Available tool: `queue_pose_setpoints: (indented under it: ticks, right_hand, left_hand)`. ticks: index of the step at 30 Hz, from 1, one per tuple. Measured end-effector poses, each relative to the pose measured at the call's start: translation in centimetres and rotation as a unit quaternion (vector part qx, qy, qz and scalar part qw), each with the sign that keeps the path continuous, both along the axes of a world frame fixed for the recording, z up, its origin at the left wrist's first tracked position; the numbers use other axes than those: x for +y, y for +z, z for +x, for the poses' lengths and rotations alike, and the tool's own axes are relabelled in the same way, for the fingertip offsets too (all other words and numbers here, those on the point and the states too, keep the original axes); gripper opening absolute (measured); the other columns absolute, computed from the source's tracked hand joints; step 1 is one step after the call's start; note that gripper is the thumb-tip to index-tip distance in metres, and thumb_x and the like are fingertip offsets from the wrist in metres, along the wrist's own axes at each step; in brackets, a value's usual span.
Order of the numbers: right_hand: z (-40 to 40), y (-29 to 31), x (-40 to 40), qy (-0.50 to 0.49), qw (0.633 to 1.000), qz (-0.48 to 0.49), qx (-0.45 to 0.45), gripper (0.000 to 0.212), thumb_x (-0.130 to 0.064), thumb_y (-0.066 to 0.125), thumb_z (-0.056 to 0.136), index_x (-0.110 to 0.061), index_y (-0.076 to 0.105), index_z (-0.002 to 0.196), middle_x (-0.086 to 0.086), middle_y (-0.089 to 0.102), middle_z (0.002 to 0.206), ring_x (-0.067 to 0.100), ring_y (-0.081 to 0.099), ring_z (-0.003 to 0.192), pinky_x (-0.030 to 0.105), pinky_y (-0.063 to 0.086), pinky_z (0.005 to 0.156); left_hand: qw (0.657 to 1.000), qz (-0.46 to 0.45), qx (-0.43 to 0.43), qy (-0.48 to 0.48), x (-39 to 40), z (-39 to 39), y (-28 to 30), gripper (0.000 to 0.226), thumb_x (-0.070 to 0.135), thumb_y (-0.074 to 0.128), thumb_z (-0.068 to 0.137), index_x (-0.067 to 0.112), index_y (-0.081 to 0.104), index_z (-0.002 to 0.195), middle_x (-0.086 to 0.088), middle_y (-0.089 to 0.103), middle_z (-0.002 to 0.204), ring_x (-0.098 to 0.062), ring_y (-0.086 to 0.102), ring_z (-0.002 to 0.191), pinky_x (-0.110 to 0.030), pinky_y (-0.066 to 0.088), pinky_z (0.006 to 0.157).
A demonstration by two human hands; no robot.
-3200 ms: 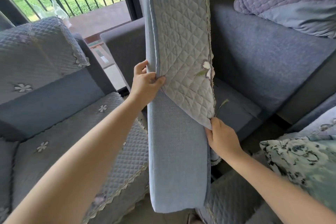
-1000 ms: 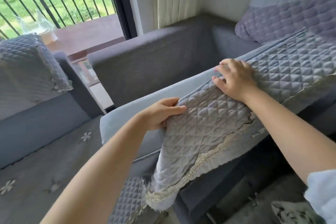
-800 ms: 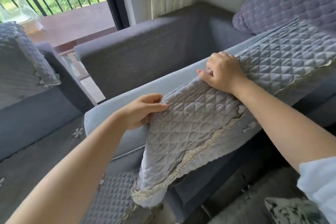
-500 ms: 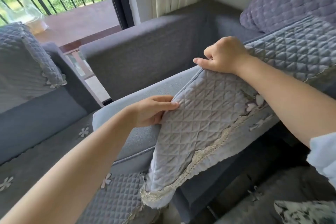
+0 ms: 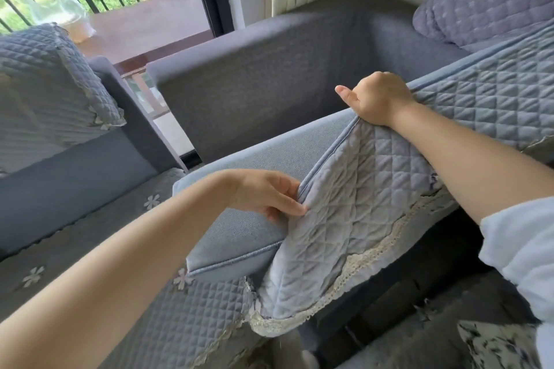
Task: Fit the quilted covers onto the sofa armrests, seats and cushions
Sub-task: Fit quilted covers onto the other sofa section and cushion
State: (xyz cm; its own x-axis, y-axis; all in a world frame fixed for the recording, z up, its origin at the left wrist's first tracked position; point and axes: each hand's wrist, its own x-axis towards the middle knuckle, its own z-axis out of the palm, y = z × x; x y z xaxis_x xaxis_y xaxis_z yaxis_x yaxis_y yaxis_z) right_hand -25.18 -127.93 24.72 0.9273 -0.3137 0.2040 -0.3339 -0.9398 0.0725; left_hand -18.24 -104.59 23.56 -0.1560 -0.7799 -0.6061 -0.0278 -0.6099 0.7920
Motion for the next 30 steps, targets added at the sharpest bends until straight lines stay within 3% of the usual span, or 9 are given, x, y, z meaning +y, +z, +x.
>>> queue_pose_setpoints:
  ticks: [4, 8, 10, 14, 16, 18, 20, 25, 30]
  right_hand:
    - [-0.5, 0.2, 0.7, -0.008, 1.0, 0.007, 0.006, 0.076, -0.049, 0.02, 0.093, 0.011, 0.062, 0.074, 0.032, 0.062, 0.088, 0.043, 0.057, 0.088, 0.038, 0.041, 0.074]
    - [-2.1, 0.0, 0.8, -0.006, 1.0, -0.001, -0.005, 0.079, -0.048, 0.011, 0.08, 0.013, 0.062, 0.074, 0.034, 0.061, 0.084, 0.045, 0.056, 0.085, 0.039, 0.041, 0.075]
    - [-2.5, 0.1, 0.9, -0.011, 1.0, 0.007, 0.001, 0.08, -0.047, 0.011, 0.079, 0.014, 0.063, 0.078, 0.036, 0.06, 0.086, 0.046, 0.056, 0.087, 0.04, 0.041, 0.077]
    - [-2.3, 0.6, 1.6, -0.022, 1.0, 0.013, 0.014, 0.082, -0.048, 0.01, 0.078, 0.014, 0.064, 0.087, 0.038, 0.059, 0.094, 0.049, 0.054, 0.093, 0.042, 0.041, 0.081]
    - [-2.0, 0.8, 1.9, -0.026, 0.999, 0.008, 0.016, 0.082, -0.048, 0.01, 0.077, 0.013, 0.064, 0.09, 0.038, 0.058, 0.097, 0.048, 0.053, 0.095, 0.042, 0.041, 0.081]
    - [-1.9, 0.6, 1.7, -0.038, 0.999, 0.002, 0.018, 0.083, -0.048, 0.009, 0.077, 0.012, 0.064, 0.091, 0.037, 0.059, 0.098, 0.047, 0.054, 0.095, 0.041, 0.041, 0.082]
    - [-1.8, 0.5, 1.6, -0.04, 0.999, 0.001, 0.02, 0.084, -0.049, 0.009, 0.077, 0.012, 0.064, 0.091, 0.036, 0.059, 0.098, 0.047, 0.055, 0.095, 0.041, 0.041, 0.082]
    - [-2.4, 0.5, 1.7, -0.023, 1.0, 0.006, -0.005, 0.081, -0.048, 0.009, 0.077, 0.012, 0.063, 0.084, 0.035, 0.06, 0.096, 0.045, 0.055, 0.093, 0.039, 0.04, 0.079]
    - [-2.7, 0.4, 2.2, -0.057, 0.998, -0.006, 0.04, 0.081, -0.05, 0.012, 0.081, 0.011, 0.063, 0.092, 0.032, 0.06, 0.102, 0.044, 0.055, 0.096, 0.04, 0.04, 0.08]
  left_hand:
    - [0.987, 0.03, -0.144, -0.065, 0.3, -1.3, 0.7, 0.024, 0.022, 0.065, 0.068, 0.011, 0.056, 0.087, 0.004, 0.06, 0.074, -0.01, 0.057, 0.07, -0.017, 0.045, 0.06]
    - [0.995, 0.02, -0.073, -0.07, 1.7, -2.8, 0.8, 0.009, 0.013, 0.058, 0.072, 0.004, 0.058, 0.074, 0.019, 0.059, 0.059, 0.006, 0.061, 0.061, -0.008, 0.046, 0.06]
    - [0.997, 0.019, -0.059, -0.056, 3.0, -3.1, 0.9, 0.015, 0.002, 0.057, 0.078, -0.011, 0.055, 0.071, 0.002, 0.066, 0.09, 0.009, 0.061, 0.062, -0.002, 0.042, 0.063]
    - [0.999, 0.0, -0.038, -0.001, 4.6, -3.5, -0.3, 0.028, 0.004, 0.059, 0.076, 0.013, 0.054, 0.102, 0.015, 0.068, 0.093, 0.003, 0.063, 0.088, -0.011, 0.048, 0.078]
    - [0.988, 0.004, -0.154, -0.011, 4.5, -3.6, -0.8, 0.033, 0.007, 0.059, 0.086, 0.017, 0.048, 0.115, 0.012, 0.061, 0.108, -0.002, 0.059, 0.097, -0.008, 0.046, 0.083]
    - [0.925, 0.004, -0.368, -0.092, 4.1, -4.0, -0.6, 0.033, 0.026, 0.053, 0.092, 0.016, 0.046, 0.122, 0.006, 0.057, 0.118, -0.011, 0.054, 0.103, -0.011, 0.043, 0.08]
    - [0.89, 0.011, -0.445, -0.101, 4.8, -4.2, -0.4, 0.04, 0.037, 0.057, 0.087, 0.014, 0.051, 0.118, 0.0, 0.061, 0.117, -0.017, 0.056, 0.103, -0.024, 0.044, 0.087]
    - [0.989, 0.024, -0.147, -0.009, 8.4, -3.7, -0.7, 0.047, 0.017, 0.065, 0.068, 0.009, 0.055, 0.113, -0.006, 0.063, 0.116, -0.016, 0.059, 0.107, -0.03, 0.046, 0.097]
    - [0.936, 0.081, -0.31, -0.146, 6.4, -3.5, -1.3, 0.016, 0.012, 0.064, 0.082, 0.023, 0.053, 0.086, 0.004, 0.058, 0.082, -0.007, 0.054, 0.07, -0.013, 0.047, 0.065]
